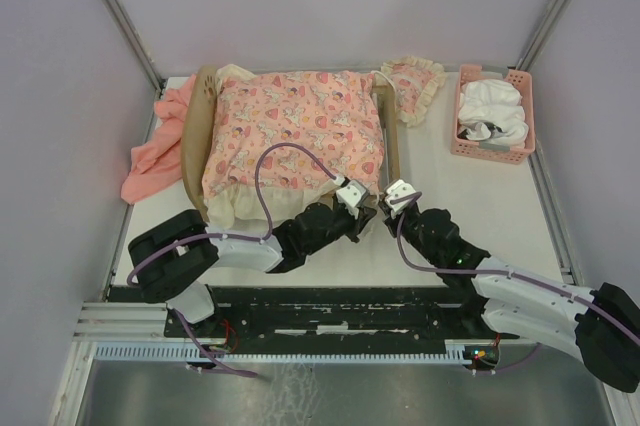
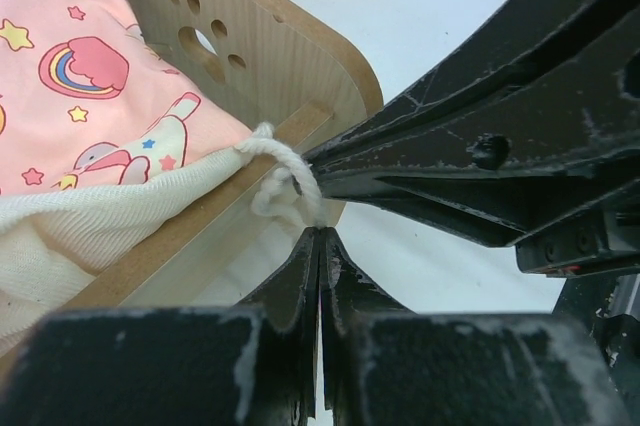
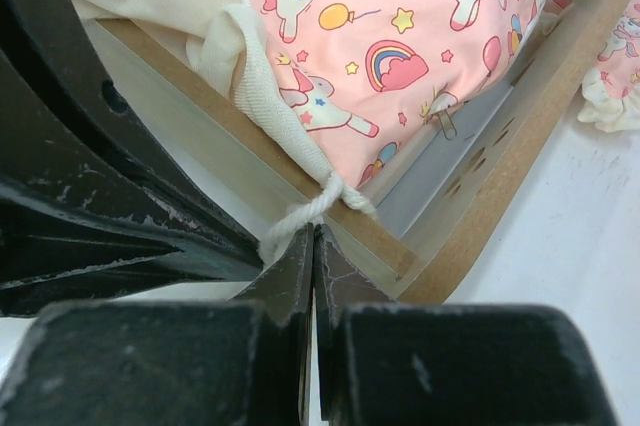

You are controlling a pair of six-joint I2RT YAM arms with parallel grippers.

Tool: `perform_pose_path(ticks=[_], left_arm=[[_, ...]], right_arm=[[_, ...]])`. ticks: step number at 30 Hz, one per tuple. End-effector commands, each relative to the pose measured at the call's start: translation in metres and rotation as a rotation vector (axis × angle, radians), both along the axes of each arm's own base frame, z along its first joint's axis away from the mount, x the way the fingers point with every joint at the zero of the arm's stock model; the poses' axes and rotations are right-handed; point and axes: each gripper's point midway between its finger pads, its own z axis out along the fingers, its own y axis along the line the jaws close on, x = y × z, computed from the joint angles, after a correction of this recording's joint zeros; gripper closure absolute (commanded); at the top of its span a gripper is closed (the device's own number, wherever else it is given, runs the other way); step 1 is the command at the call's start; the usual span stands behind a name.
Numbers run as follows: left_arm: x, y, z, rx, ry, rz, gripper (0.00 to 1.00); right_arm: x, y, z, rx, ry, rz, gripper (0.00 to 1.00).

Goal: Set up the pet bed

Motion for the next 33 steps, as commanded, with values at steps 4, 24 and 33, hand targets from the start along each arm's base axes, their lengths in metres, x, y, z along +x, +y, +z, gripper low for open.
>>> perform_pose_path(ticks=[4, 24, 33], left_arm=[[-0.004, -0.005, 0.031, -0.109, -0.046, -0.028, 0.97], [-0.001, -0.003, 0.034, -0.116, -0.064, -0.013, 0.97], [-0.006, 0.013, 0.027, 0.017, -0.211, -0.063, 0.73]], right_arm=[[0.01, 0.012, 0.035, 0.068, -0.096, 0.055, 0.98], [0.007, 0.016, 0.016, 0.023, -0.056, 0.103, 0.98], [0.006, 0.016, 0.015, 0.032, -0.063, 0.106, 0.98]])
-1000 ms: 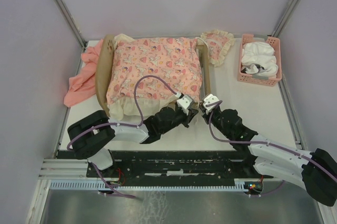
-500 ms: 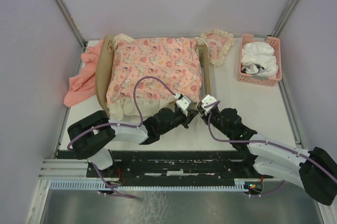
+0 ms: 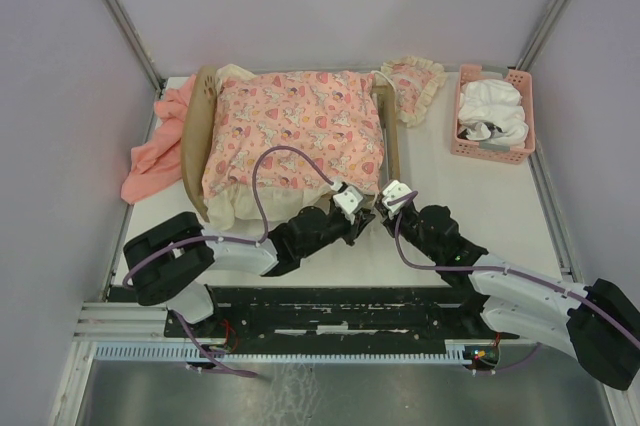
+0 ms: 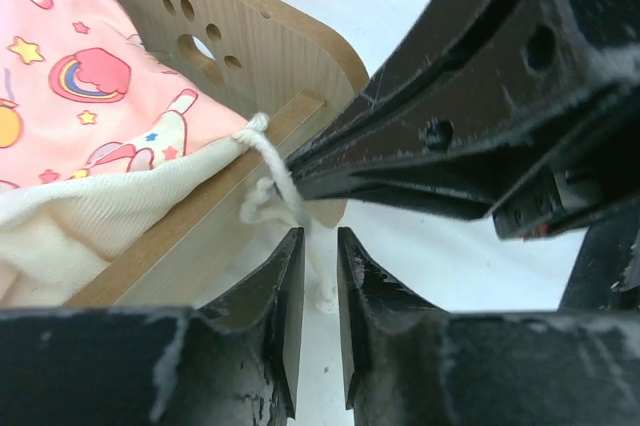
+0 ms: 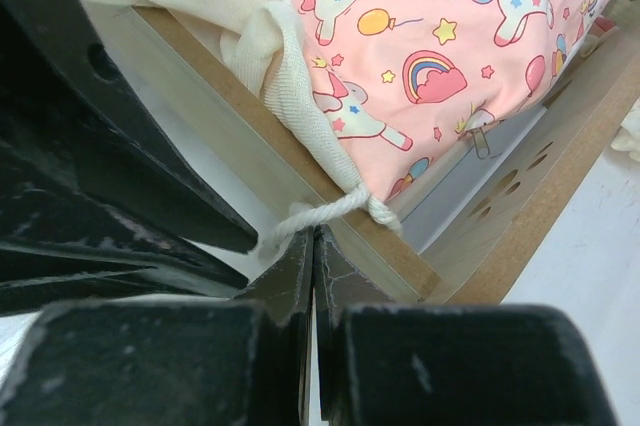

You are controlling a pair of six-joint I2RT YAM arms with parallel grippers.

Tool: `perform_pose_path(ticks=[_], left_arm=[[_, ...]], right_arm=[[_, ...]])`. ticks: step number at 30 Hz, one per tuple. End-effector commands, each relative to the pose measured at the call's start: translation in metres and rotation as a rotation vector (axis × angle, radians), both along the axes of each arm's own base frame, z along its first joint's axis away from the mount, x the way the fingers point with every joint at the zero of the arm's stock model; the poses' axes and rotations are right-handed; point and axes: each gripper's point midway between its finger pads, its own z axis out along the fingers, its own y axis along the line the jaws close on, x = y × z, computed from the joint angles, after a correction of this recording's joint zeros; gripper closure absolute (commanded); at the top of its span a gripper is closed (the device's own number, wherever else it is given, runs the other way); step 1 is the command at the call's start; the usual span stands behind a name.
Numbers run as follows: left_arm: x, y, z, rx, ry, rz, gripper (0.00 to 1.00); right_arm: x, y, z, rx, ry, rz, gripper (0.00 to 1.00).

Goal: Set up the pet bed

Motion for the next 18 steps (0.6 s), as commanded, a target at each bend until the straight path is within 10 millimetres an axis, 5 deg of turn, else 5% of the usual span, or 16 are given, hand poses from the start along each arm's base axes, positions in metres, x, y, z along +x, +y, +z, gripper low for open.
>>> perform_pose_path(ticks=[1, 11, 18], left_arm=[[-0.002, 0.014, 0.027, 0.027, -0.197, -0.03, 0.71], [0.014, 0.027, 0.011, 0.294, -0.407, -0.041, 0.68], [0.031, 0.033, 0.019, 0.313, -0.513, 0.05, 0.68]], right_arm=[[0.006, 0.005, 0.021, 0.052, -0.062, 0.002, 0.98], [0.006, 0.004, 0.022, 0.046, -0.069, 0.007, 0.98], [0.004, 0.004, 0.022, 0.047, -0.073, 0.013, 0.98]])
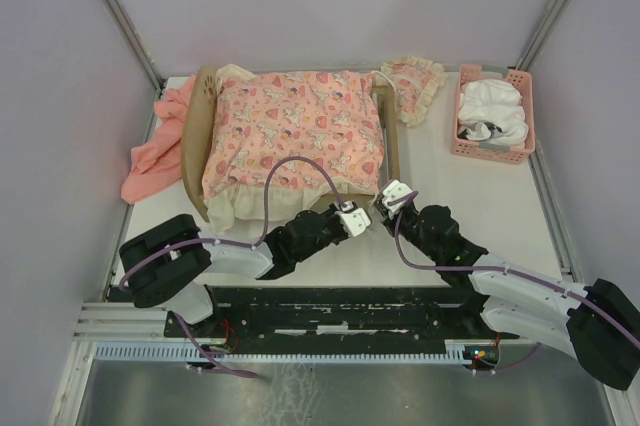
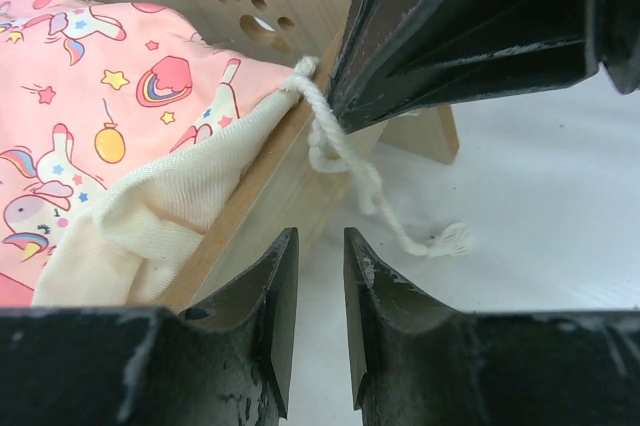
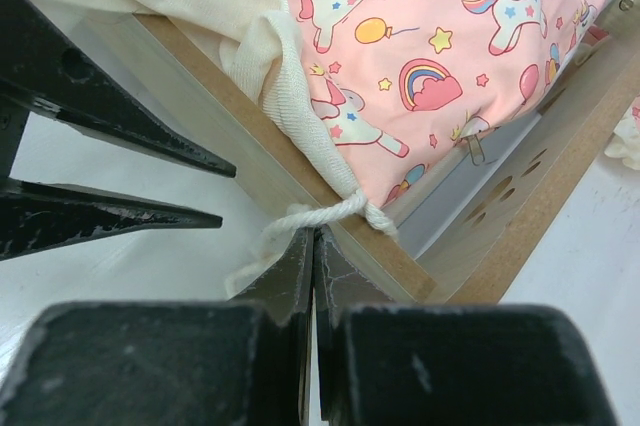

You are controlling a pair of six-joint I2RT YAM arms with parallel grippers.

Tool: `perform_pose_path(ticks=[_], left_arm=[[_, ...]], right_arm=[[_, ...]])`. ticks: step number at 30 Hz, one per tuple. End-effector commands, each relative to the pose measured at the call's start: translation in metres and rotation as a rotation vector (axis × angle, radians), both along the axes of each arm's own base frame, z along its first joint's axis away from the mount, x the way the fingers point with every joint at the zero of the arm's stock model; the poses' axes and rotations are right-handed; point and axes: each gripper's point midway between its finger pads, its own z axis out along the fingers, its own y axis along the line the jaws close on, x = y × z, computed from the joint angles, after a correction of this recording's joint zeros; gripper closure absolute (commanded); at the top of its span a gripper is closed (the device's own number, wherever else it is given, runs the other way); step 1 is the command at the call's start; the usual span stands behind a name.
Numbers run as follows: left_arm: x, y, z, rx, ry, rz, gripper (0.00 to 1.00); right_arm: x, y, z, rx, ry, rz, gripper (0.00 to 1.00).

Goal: Set up the pet bed

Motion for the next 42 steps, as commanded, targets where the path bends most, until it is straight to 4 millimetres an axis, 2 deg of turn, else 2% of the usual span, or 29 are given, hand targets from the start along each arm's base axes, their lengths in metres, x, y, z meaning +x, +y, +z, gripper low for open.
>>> perform_pose_path(ticks=[1, 7, 13, 22, 30, 42], left_arm=[[0.019, -0.002, 0.033, -0.037, -0.163, 0.051, 0.68], [0.024, -0.007, 0.038, -0.05, -0.194, 0.061, 0.68], [0.018, -0.026, 0.035, -0.042, -0.191, -0.024, 0.66], [0.027, -0.035, 0.038, -0.033, -0.231, -0.02, 0.63], [0.033, -0.034, 0.04, -0.027, -0.253, 0.01, 0.64], [0.031, -0.013, 0.039, -0.004, -0.295, 0.036, 0.61]], right_arm=[[0.002, 0.004, 0.02, 0.049, -0.062, 0.015, 0.98], [0.001, 0.005, 0.02, 0.052, -0.064, 0.025, 0.98], [0.0, 0.005, 0.022, 0.055, -0.069, 0.03, 0.98], [-0.003, 0.008, 0.023, 0.057, -0.071, 0.053, 0.98], [-0.003, 0.01, 0.021, 0.05, -0.064, 0.066, 0.98], [-0.007, 0.01, 0.019, 0.006, -0.063, 0.098, 0.98]])
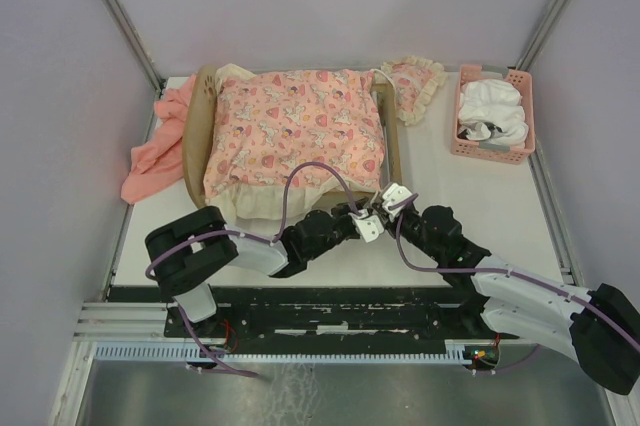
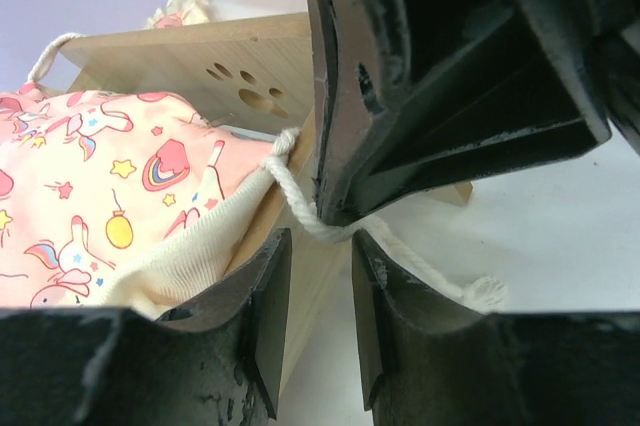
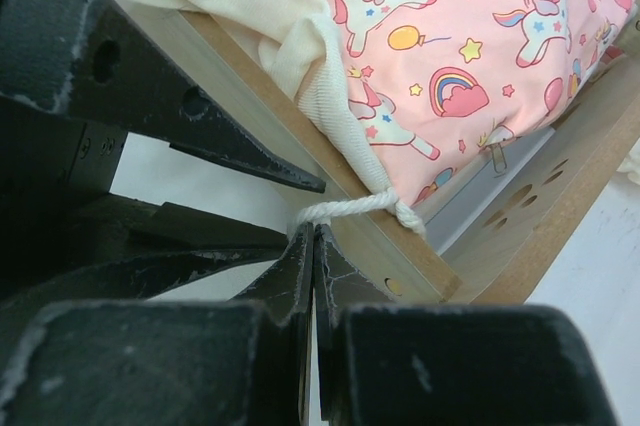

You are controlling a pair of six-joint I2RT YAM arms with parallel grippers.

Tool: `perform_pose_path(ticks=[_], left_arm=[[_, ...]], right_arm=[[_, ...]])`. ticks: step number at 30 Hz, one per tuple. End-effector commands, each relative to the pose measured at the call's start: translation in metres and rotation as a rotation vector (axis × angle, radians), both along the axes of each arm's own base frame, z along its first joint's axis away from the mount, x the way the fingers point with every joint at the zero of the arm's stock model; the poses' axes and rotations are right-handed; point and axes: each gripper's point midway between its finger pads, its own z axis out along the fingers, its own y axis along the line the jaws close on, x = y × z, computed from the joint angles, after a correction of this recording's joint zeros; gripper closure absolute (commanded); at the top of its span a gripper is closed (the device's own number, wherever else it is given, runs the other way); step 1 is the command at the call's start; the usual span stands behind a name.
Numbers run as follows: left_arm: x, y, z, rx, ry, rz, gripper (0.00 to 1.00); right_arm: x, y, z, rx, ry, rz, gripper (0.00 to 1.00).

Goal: Set up the pet bed

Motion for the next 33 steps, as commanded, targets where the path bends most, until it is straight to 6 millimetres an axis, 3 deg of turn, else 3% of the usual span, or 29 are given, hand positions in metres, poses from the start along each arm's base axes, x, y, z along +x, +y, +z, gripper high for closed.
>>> perform_pose_path(ticks=[1, 16, 26, 33], left_arm=[[0.011, 0.014, 0.032, -0.05, -0.1, 0.053, 0.6], [0.009, 0.007, 0.016, 0.059, -0.053, -0.062, 0.59], [0.019, 0.0, 0.024, 0.058, -0.1, -0.049, 0.6], [0.025, 0.008, 0.023, 0.118, -0.149, -0.022, 0.61]], right_arm=[[-0.001, 0.005, 0.014, 0.011, -0.039, 0.039, 0.98], [-0.001, 0.008, 0.018, -0.005, -0.049, 0.086, 0.98], [0.0, 0.009, 0.016, -0.008, -0.046, 0.094, 0.98], [0.0, 0.009, 0.017, -0.004, -0.05, 0.097, 0.98]])
